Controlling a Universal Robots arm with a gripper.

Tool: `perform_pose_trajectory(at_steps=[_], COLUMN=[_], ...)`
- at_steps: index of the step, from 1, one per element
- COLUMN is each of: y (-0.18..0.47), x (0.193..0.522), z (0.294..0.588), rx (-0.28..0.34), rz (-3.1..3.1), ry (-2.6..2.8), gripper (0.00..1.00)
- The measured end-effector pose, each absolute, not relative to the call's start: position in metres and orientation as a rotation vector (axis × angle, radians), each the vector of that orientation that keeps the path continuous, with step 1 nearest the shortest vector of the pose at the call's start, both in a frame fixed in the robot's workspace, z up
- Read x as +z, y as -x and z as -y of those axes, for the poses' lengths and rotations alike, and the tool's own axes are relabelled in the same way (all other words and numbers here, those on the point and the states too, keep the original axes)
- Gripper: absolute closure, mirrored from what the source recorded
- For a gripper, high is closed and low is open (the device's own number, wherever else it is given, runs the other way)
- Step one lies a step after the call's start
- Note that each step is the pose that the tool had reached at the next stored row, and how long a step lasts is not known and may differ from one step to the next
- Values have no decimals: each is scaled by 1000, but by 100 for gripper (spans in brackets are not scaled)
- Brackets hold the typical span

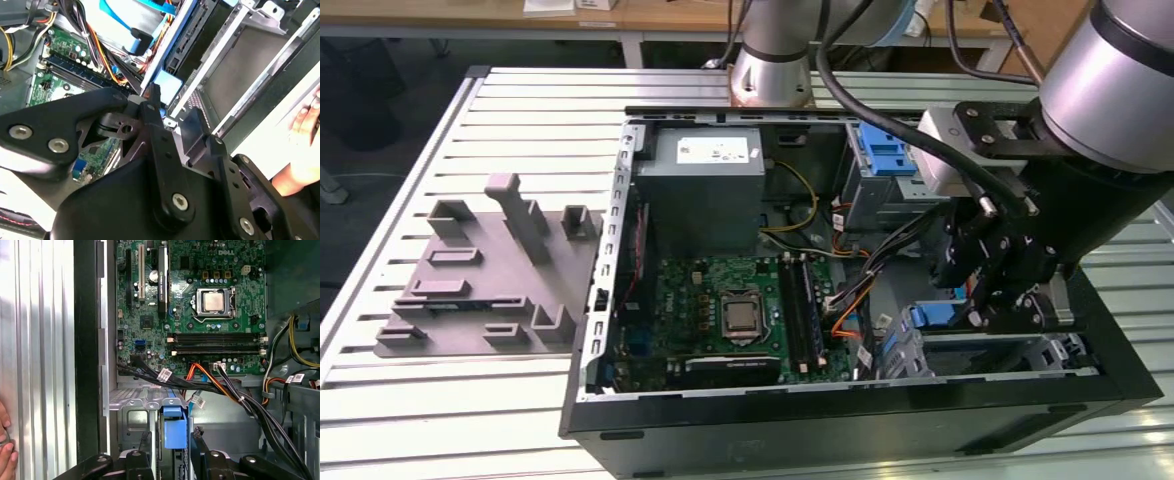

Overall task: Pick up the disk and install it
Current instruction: 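Insert the disk into the insertion slot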

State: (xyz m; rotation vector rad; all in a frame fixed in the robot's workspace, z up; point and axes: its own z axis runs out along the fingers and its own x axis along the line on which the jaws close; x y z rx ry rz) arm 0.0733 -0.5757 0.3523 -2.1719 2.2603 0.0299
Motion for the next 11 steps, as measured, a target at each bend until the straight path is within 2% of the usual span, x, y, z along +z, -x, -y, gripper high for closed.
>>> perform_pose_trajectory(at_steps=[1, 2, 3, 6, 7, 8, 11], y=[-73, -73, -74, -75, -75, -75, -75], x=[352, 352, 352, 352, 352, 352, 352], z=[576, 576, 576, 576, 576, 576, 576], rx=[30, 30, 30, 30, 30, 30, 30], rz=[-2260, -2260, -2260, -2260, -2260, -2260, -2260], ry=[2172, 2172, 2172, 2172, 2172, 2172, 2172], gripper=[58, 64, 64, 82, 82, 87, 89])
